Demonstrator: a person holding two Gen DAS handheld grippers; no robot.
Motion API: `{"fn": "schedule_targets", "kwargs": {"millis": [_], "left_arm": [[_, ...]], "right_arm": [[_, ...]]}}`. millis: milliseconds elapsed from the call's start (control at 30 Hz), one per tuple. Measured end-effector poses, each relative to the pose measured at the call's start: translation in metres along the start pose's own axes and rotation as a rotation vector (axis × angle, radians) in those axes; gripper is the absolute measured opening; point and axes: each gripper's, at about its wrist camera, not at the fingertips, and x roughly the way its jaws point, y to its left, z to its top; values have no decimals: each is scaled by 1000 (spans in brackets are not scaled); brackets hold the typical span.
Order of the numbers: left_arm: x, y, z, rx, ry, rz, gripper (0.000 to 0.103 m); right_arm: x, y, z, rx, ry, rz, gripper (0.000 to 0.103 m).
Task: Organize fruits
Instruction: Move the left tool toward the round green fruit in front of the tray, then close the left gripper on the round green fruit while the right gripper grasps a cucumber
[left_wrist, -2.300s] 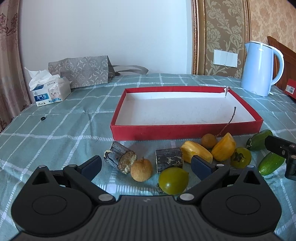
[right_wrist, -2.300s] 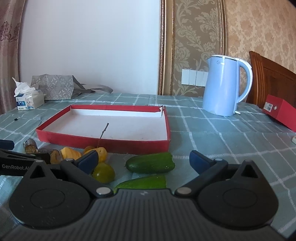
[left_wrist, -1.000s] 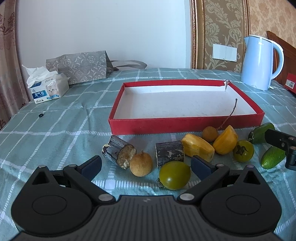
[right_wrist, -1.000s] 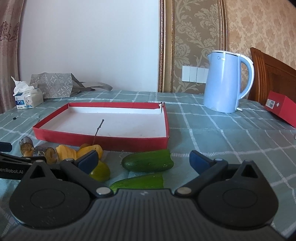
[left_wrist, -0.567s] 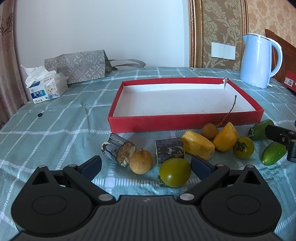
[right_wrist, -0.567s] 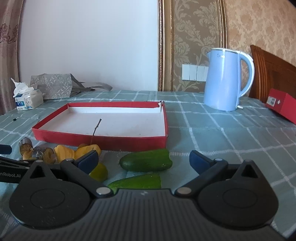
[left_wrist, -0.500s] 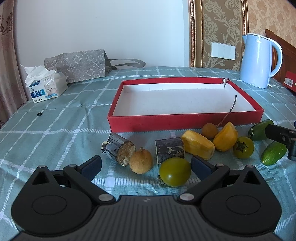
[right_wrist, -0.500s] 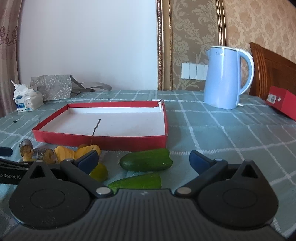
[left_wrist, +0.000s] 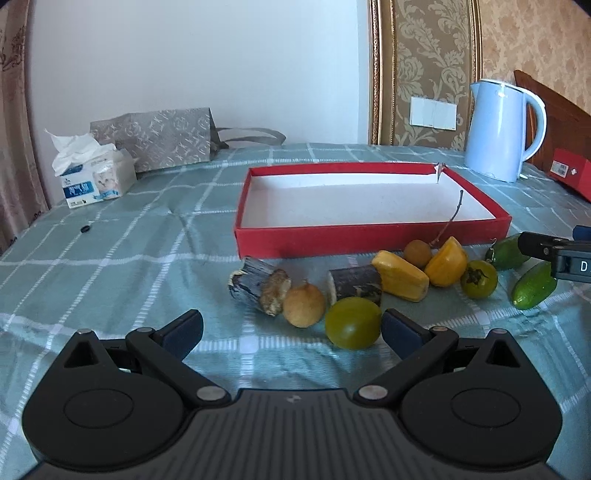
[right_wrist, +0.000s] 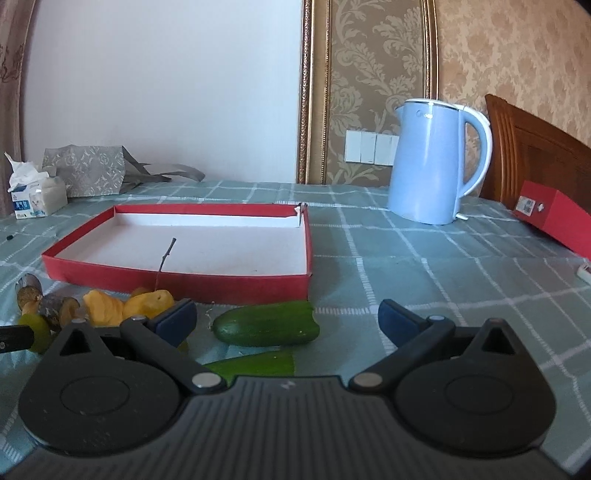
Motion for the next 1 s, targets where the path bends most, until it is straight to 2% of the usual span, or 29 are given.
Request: {"fn": "schedule_targets", "kwargs": {"millis": [100, 267, 467, 600, 833, 933, 1000], "left_arm": [[0, 2, 2, 1, -7, -5, 103], [4, -3, 0, -20, 21, -97, 103], [12, -16, -2, 4, 39, -121, 103], [14, -17, -4, -30, 24, -121, 103], [14, -28, -5, -1, 5, -91, 102], [16, -33, -5, 13, 17, -102, 91], [17, -34, -5, 20, 22, -102, 78]], "right_arm": [[2, -1, -1, 4, 8, -2, 103], [6, -4, -2, 24, 17, 1, 103], [10, -5, -3, 35, 28, 6, 103], [14, -5, -3, 39, 45, 10, 103], [17, -9, -3, 63, 56, 22, 103], [19, -10, -3, 66, 64, 29, 103], [20, -10, -4, 65, 72, 34, 103]]}}
